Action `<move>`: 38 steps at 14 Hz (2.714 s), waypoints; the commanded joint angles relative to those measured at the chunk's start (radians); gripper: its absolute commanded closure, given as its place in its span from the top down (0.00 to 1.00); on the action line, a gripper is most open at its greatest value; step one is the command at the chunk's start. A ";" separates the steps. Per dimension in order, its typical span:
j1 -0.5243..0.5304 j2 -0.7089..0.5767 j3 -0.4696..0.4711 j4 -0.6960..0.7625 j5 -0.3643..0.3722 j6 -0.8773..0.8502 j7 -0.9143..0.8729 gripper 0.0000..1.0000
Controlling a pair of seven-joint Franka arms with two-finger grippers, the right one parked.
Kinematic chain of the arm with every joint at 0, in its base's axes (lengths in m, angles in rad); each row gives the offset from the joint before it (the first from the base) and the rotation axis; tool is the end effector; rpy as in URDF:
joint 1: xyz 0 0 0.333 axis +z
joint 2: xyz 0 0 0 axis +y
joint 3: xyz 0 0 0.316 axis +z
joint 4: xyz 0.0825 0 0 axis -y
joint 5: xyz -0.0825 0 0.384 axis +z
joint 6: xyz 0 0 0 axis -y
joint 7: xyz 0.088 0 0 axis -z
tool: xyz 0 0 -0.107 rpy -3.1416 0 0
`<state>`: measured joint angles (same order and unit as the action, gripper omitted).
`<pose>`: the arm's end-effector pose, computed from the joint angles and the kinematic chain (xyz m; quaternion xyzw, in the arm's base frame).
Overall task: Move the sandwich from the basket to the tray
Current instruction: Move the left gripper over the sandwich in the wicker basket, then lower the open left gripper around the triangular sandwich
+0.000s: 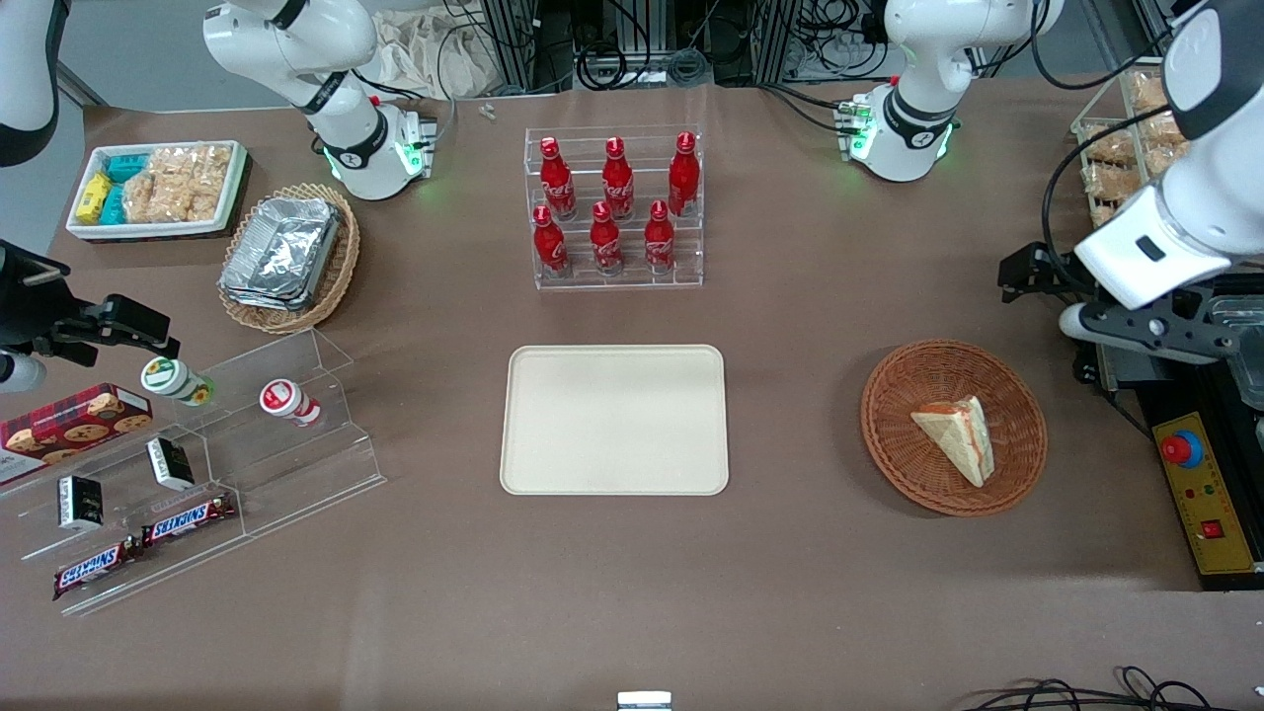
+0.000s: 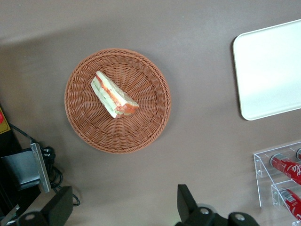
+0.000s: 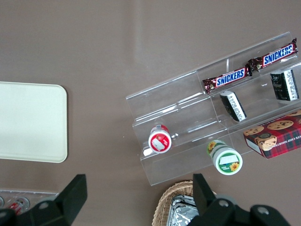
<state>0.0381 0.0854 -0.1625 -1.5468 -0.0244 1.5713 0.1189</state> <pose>0.5742 -0.0705 0.5881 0.9920 -0.1208 -0.0299 0.0190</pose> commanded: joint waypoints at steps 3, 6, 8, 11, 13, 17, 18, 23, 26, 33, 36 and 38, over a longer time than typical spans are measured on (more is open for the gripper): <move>0.008 0.045 0.008 0.051 0.006 -0.030 -0.013 1.00; 0.002 0.129 0.006 0.152 0.009 -0.046 -0.163 1.00; -0.004 0.142 0.005 0.111 0.050 -0.022 -0.280 1.00; -0.001 0.136 0.006 -0.033 0.089 0.145 -0.419 1.00; 0.006 0.143 0.008 -0.113 0.090 0.266 -0.645 1.00; 0.003 0.214 0.008 -0.193 0.112 0.409 -0.835 1.00; 0.006 0.218 0.009 -0.208 0.127 0.420 -0.840 1.00; 0.008 0.287 0.009 -0.243 0.130 0.576 -0.944 1.00; 0.008 0.300 0.018 -0.268 0.130 0.601 -0.946 1.00; 0.008 0.300 0.057 -0.403 0.130 0.752 -0.944 1.00; 0.008 0.320 0.060 -0.409 0.130 0.776 -0.944 1.00; 0.008 0.341 0.060 -0.407 0.130 0.783 -0.944 1.00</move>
<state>0.0441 0.4115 -0.1016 -1.9445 0.0884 2.3235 -0.8026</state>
